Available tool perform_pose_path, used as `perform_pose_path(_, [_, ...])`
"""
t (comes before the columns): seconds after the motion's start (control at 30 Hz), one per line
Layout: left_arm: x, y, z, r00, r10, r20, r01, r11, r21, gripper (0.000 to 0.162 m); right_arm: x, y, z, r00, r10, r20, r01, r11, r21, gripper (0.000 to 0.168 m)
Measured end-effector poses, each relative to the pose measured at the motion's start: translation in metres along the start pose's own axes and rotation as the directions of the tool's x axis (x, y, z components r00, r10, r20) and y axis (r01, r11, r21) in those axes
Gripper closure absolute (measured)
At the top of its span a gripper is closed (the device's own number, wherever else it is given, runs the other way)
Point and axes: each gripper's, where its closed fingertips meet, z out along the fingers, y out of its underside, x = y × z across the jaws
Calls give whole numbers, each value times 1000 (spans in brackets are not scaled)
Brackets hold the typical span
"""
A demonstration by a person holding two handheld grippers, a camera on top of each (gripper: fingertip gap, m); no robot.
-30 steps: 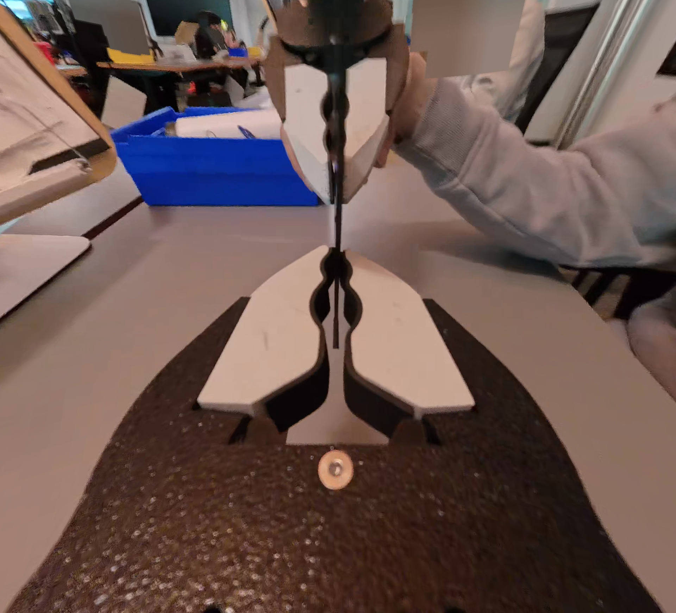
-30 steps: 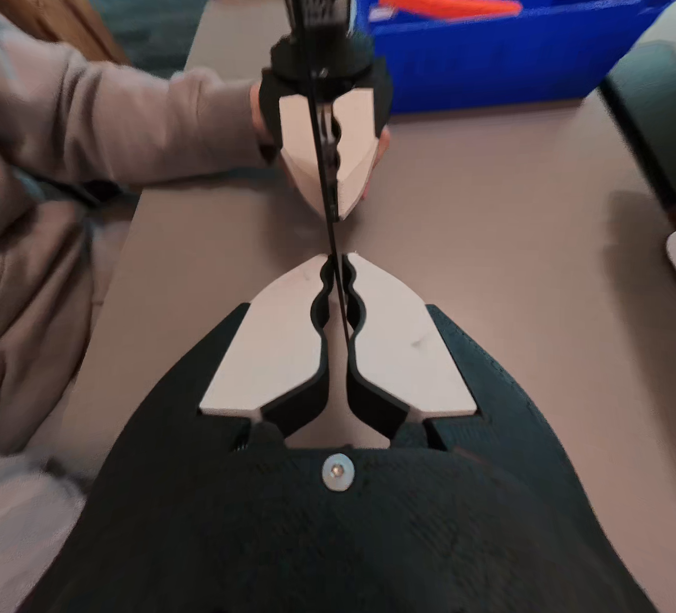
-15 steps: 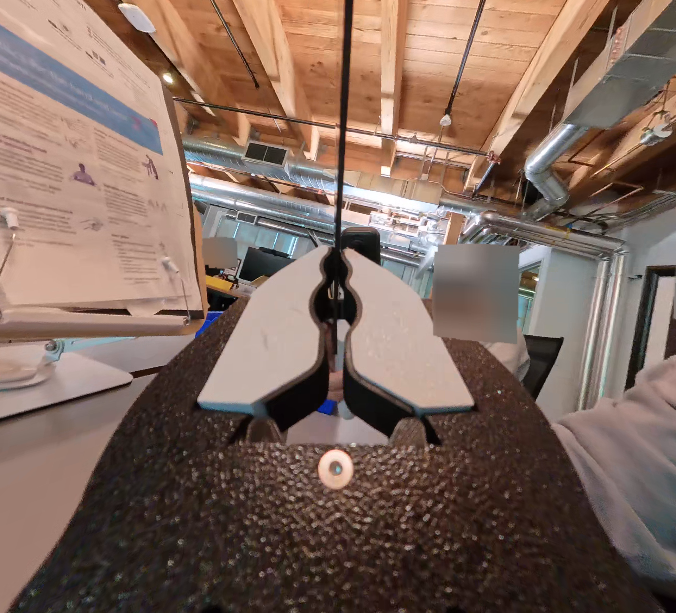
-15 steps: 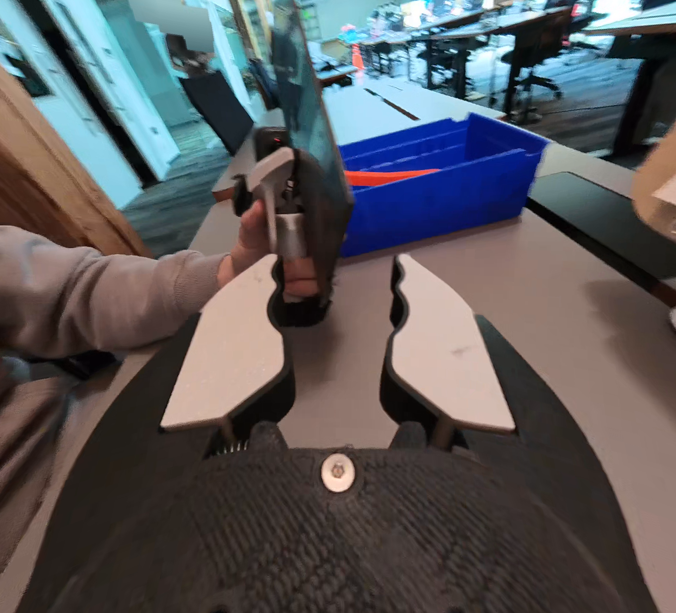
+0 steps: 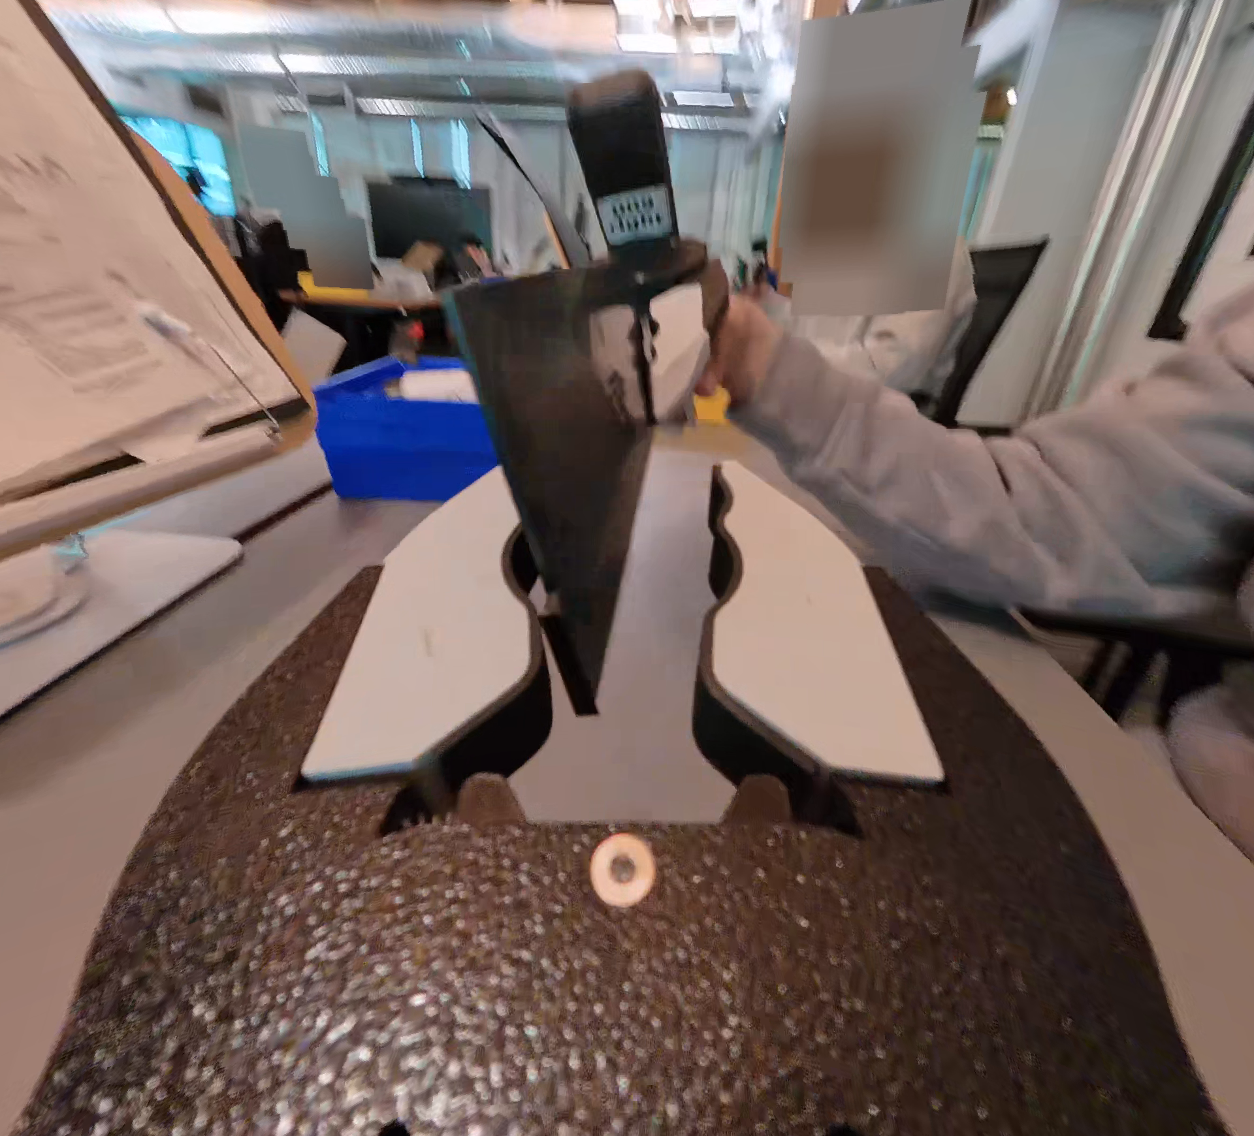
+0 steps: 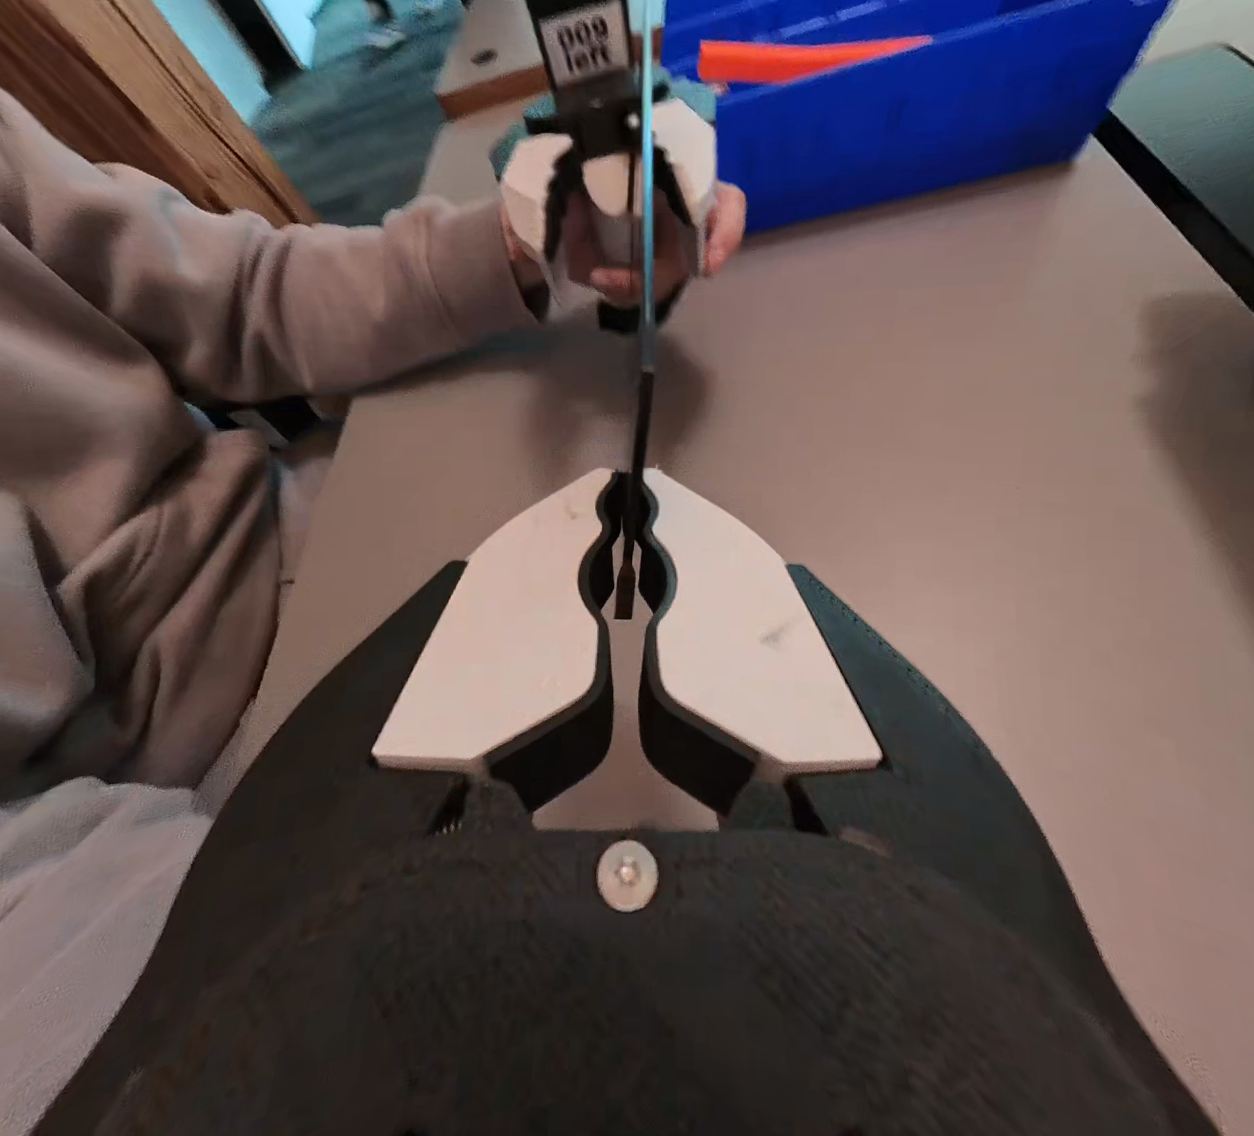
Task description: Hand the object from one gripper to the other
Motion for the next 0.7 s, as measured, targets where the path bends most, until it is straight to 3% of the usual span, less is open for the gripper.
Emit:
perform_pose_path(0.17, [-1,22,-10,1000,1,-13,-3,983,-185,117,0,16,-17,998,-23,-55,20,998,-59,166])
perform_pose_path(0.23, [-6,26,-13,1000,4,12,-1,978,-208,129,-1,16,-11,998,-42,-41,39,996,-77,166])
perform_pose_path(0.3, [-7,32,-14,1000,6,8,-4,972,-237,155,4,15,-5,996,-56,-66,49,994,-99,166])
perform_pose_path(0.37, [-10,33,-15,1000,-24,11,26,969,-244,160,16,9,-4,990,-55,-127,47,996,-70,165])
perform_pose_path(0.43, [-14,21,-16,998,-61,27,65,987,-147,161,24,-3,-7,986,-27,-165,32,999,28,160])
perform_pose_path(0.53, [-30,-7,-21,984,-152,89,144,986,85,161,36,-28,-14,976,36,-214,12,975,220,127])
perform_pose_path(0.6, [-38,-27,-28,970,-220,107,183,943,277,161,40,-41,-10,976,45,-214,24,951,308,116])
perform_pose_path(0.7, [-45,-43,-38,950,-303,77,234,851,470,161,32,-63,12,990,43,-131,14,915,402,113])
